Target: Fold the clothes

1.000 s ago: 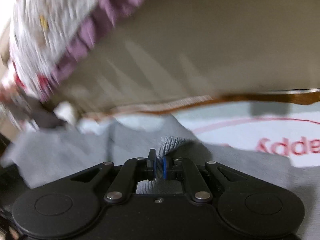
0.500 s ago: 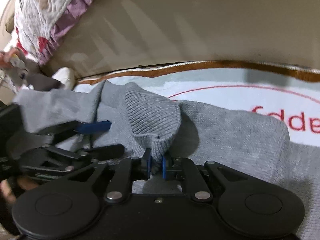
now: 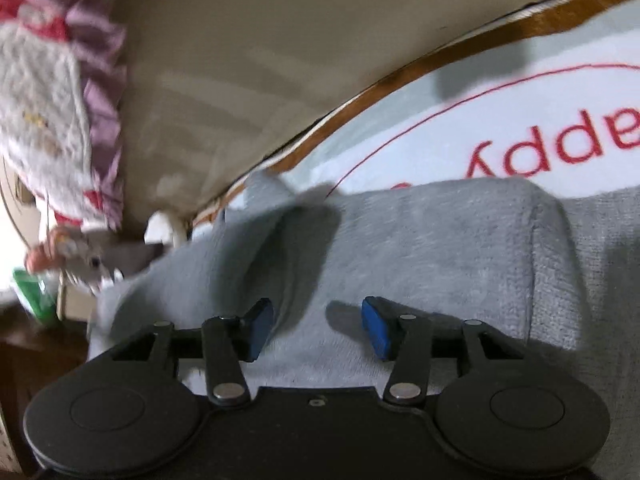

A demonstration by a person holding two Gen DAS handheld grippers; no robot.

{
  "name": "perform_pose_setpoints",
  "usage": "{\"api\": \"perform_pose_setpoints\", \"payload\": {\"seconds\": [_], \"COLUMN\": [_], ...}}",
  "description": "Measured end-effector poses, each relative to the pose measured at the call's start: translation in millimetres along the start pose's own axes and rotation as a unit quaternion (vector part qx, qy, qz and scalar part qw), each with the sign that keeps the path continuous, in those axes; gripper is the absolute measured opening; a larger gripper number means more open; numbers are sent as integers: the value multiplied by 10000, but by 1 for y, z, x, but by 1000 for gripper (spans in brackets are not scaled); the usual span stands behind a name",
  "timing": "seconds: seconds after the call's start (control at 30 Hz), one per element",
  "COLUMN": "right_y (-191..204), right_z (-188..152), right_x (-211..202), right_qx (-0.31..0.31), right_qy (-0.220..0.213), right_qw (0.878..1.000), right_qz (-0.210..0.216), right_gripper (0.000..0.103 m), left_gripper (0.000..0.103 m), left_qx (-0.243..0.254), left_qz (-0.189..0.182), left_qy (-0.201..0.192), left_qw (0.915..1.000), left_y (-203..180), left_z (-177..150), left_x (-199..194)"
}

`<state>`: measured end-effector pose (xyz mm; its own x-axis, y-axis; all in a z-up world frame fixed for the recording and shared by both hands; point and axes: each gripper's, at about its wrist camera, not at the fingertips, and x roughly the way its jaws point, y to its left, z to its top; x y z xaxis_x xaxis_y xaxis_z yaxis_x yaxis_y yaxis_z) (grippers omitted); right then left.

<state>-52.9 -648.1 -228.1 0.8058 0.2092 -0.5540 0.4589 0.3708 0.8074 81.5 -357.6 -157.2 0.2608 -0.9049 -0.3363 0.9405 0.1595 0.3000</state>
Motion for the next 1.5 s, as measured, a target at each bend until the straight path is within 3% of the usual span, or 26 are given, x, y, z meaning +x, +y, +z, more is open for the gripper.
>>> {"api": "perform_pose_setpoints", "payload": {"seconds": [0.1,0.23,0.3,0.37,0.47,0.6,0.63,0.73,0.83,0.87,0.93,1.0,1.07,1.1,1.13,1.17,1.23,1.3,1.33,1.4,1.5], "right_y": [9,49,74,97,124,127,125,114,99,94,81,72,66,65,65,67,72,75,75,70,52], "right_z": [5,12,14,11,-5,-25,-29,-35,-32,-30,-34,-41,-50,-54,-55,-55,-51,-42,-37,-29,-20], "right_x": [-5,-21,-19,-8,20,51,55,55,50,50,52,48,47,47,47,47,47,42,34,17,-22], "right_qx": [-25,-538,-908,-1307,-1992,-2179,-2166,-2054,-1567,-1405,-1232,-1281,-1450,-1563,-1683,-1812,-2107,-2151,-2114,-2120,-1922], "right_qy": [-322,-1002,-882,-443,136,503,527,436,295,243,28,-359,-696,-811,-830,-841,-788,-920,-1044,-1272,-1452], "right_qw": [9995,9935,9920,9903,9765,9561,9521,9570,9734,9777,9834,9848,9798,9751,9715,9676,9593,9508,9471,9392,9381], "right_qz": [14,-26,8,-188,-808,-1895,-2092,-2002,-1645,-1541,-1336,-1118,-1190,-1345,-1449,-1546,-1710,-2029,-2180,-2382,-2490], "right_gripper": [56,55,55,55,55,55,56,56,56,56,55,50,28,9,0,0,0,0,12,13,13], "left_gripper": [5,6,7,10,16,17,18,25,36,42,43,44,46,46,43,24,13,11,11,11,12], "left_qx": [540,653,698,822,1068,1038,956,270,-673,-1028,-1603,-1550,-1278,-1208,-1138,-1057,-690,-192,23,-176,-492], "left_qz": [-33,-25,-56,-290,-665,-790,-713,-435,-68,0,-20,12,39,106,172,242,437,796,965,1125,1205], "left_qy": [168,468,595,786,988,1343,1408,1530,1514,1565,2082,2304,2214,2152,2089,2029,1944,1838,1792,1858,1924], "left_qw": [9984,9968,9958,9931,9871,9823,9828,9869,9862,9823,9649,9607,9668,9690,9711,9732,9775,9795,9791,9760,9726], "left_y": [-24,-34,-38,-42,-49,-49,-45,-21,16,28,45,46,38,36,34,32,25,17,14,17,22], "left_z": [-21,-32,-32,-30,-29,-31,-32,-31,-28,-25,-24,-18,-12,-13,-14,-15,-18,-19,-19,-24,-26], "left_x": [-10,-8,-7,-9,-19,-34,-36,-36,-24,-12,22,44,51,54,57,60,60,58,57,57,61]}}
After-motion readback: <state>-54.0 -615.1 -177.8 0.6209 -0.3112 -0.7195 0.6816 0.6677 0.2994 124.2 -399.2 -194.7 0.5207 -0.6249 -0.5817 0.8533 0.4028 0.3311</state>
